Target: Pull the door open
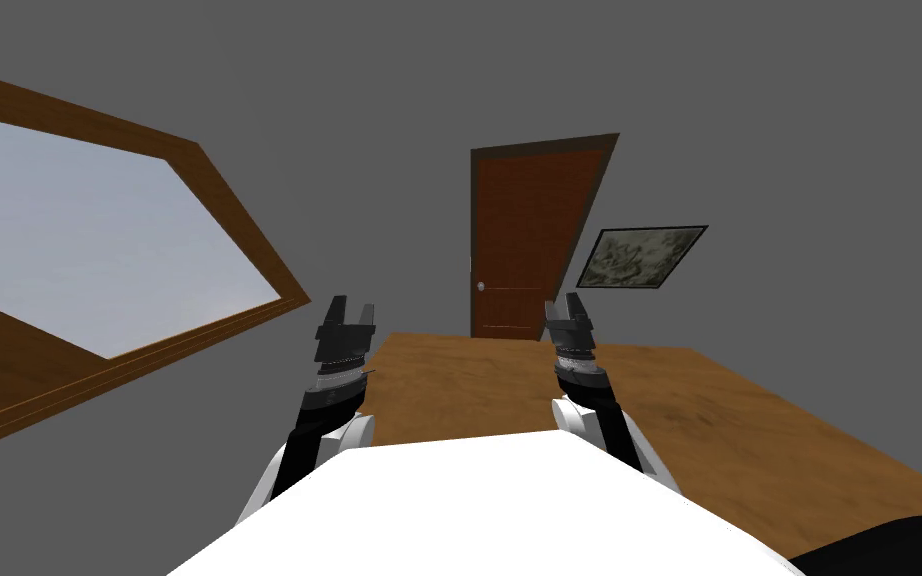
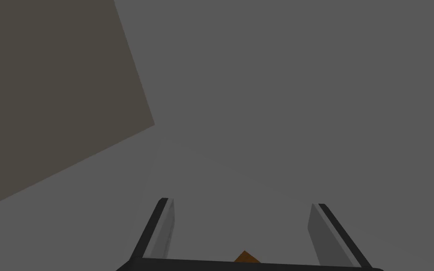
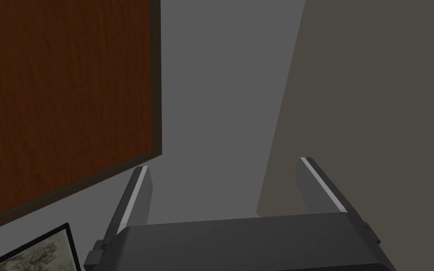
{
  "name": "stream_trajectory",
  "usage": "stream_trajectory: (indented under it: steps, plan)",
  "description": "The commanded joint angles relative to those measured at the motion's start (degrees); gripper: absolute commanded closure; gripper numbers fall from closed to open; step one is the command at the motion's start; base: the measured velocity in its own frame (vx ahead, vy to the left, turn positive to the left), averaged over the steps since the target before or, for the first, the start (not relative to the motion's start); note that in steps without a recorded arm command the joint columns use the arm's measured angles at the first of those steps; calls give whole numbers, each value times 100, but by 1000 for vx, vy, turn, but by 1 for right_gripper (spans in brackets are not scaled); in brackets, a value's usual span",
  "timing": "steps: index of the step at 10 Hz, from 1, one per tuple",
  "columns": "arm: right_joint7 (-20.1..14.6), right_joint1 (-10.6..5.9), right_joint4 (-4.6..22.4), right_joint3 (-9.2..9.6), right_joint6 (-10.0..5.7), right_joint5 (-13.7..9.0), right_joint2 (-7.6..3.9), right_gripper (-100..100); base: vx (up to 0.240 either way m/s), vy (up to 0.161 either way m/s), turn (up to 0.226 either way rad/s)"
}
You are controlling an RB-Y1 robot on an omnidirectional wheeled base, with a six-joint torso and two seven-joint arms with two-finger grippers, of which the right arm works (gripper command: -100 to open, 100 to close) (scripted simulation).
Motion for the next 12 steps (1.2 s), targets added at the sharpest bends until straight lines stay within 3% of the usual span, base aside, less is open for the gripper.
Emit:
stream_trajectory:
  steps: [1,12]
  plan:
    - [-151,-99,227,-25,-37,-107,-23,-100,80,-25,82]
    - [-1318,-662,1819,-164,-346,-951,-148,-100,91,-21,104]
